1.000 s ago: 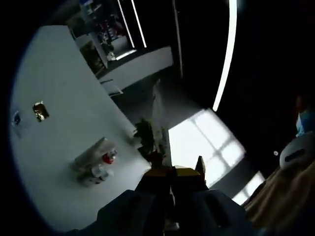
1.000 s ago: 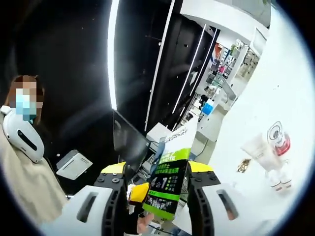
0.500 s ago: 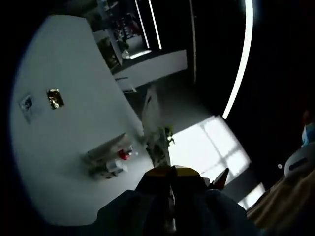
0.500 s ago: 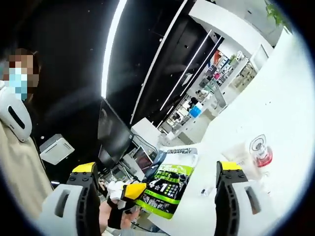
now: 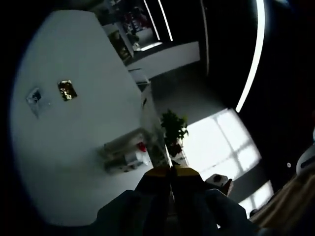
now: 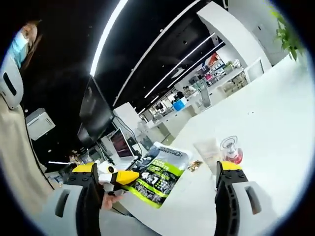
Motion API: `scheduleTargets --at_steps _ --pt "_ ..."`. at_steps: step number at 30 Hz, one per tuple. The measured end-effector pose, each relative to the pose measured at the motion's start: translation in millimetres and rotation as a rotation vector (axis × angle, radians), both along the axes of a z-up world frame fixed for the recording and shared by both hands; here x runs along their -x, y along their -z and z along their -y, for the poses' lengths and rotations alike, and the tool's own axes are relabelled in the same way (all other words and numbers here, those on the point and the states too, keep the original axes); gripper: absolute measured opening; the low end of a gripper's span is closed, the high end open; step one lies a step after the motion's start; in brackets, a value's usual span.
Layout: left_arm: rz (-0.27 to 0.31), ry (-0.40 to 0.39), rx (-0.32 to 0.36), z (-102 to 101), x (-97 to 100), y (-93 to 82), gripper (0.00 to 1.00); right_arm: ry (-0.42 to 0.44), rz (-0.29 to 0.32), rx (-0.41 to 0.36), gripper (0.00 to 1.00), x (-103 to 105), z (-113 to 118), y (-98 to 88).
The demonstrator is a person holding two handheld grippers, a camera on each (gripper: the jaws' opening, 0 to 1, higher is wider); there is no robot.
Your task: Arrange the skincare products in the storage area until every visible bottle or jar stands upright without overlapping.
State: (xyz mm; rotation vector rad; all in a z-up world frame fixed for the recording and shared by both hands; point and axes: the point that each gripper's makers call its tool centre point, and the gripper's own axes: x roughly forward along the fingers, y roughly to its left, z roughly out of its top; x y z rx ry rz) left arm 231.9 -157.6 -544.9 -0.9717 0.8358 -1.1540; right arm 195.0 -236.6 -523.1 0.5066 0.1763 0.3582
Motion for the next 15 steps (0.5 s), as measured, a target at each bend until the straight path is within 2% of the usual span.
scheduleTargets --at_steps 3,9,15 --pt "-0.009 0.005 -0.03 1 -1.0 9.8 0.0 -0.002 -0.049 0.089 1.0 8 3 18.3" --pt "-0.023 0.002 -0.079 1 -5.1 29.5 0.0 0.031 -0.102 0.153 1.0 18 8 38.5" --pt "-0.034 -0.001 -0.113 3 -8.4 47.7 0.0 0.075 -0.129 0.231 1.0 24 15 51.7"
